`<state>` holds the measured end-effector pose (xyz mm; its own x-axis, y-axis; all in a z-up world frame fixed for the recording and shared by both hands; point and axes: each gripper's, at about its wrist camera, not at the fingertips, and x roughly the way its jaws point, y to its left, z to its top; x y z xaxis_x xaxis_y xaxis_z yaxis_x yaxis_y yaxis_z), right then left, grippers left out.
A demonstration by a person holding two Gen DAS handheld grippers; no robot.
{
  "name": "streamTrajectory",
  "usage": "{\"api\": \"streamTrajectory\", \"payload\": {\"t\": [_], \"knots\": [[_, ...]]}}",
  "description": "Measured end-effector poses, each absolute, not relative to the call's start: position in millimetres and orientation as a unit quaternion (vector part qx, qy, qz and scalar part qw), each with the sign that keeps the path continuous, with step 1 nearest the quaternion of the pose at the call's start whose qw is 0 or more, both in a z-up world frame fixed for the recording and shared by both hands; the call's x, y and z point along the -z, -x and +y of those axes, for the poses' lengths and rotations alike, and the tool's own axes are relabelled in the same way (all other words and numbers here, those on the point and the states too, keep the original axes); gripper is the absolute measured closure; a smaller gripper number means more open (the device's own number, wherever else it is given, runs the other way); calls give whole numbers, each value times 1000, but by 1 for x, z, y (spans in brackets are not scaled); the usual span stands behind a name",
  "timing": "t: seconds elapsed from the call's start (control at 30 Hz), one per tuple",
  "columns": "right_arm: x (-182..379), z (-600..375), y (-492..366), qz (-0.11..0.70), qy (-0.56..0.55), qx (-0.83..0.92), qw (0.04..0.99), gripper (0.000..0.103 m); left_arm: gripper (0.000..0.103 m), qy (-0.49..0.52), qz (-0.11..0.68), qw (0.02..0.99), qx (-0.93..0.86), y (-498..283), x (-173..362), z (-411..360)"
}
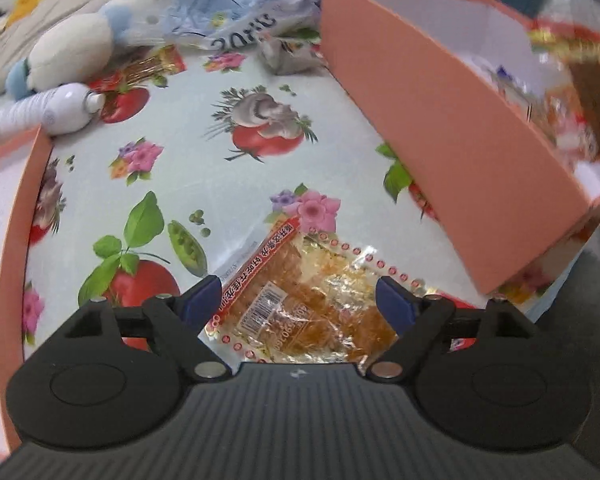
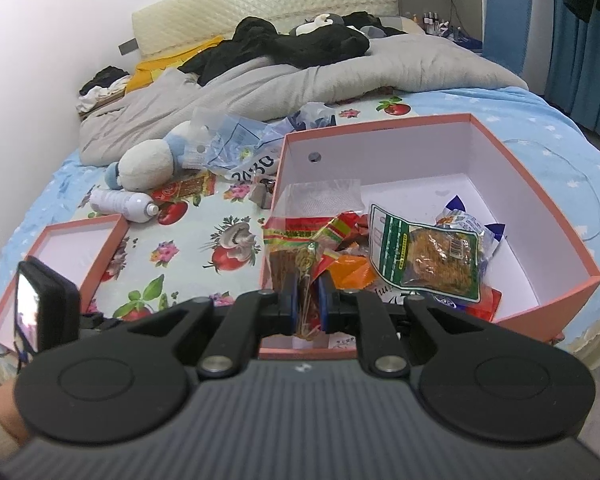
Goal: Organize snacks
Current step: 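Raise both held snacks over the deep pink box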
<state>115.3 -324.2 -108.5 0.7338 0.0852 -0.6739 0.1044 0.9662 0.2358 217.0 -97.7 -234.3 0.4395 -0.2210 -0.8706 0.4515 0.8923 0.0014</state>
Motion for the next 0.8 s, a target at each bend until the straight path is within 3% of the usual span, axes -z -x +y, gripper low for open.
{"api": "streamTrajectory", "payload": {"t": [0.2, 0.3, 0.37, 0.53, 0.63, 0.8], "knots": [[114, -328, -117, 370, -136, 14, 919, 90, 22, -117, 494, 834, 217, -213, 255, -94], [117, -329, -119, 374, -135, 16, 917, 90, 38, -120, 496, 835, 204, -213, 253, -93], [118, -329, -120, 376, -134, 15, 917, 90, 43, -136, 499, 830, 208, -212, 252, -96], [116, -327, -123, 375, -132, 12, 917, 90, 64, -141, 501, 828, 209, -208, 246, -105], [114, -327, -124, 374, -129, 11, 918, 90, 71, -118, 510, 827, 203, -207, 240, -104], [106, -333, -128, 365, -118, 9, 923, 90, 72, -82, 514, 830, 203, -205, 209, -99]]}}
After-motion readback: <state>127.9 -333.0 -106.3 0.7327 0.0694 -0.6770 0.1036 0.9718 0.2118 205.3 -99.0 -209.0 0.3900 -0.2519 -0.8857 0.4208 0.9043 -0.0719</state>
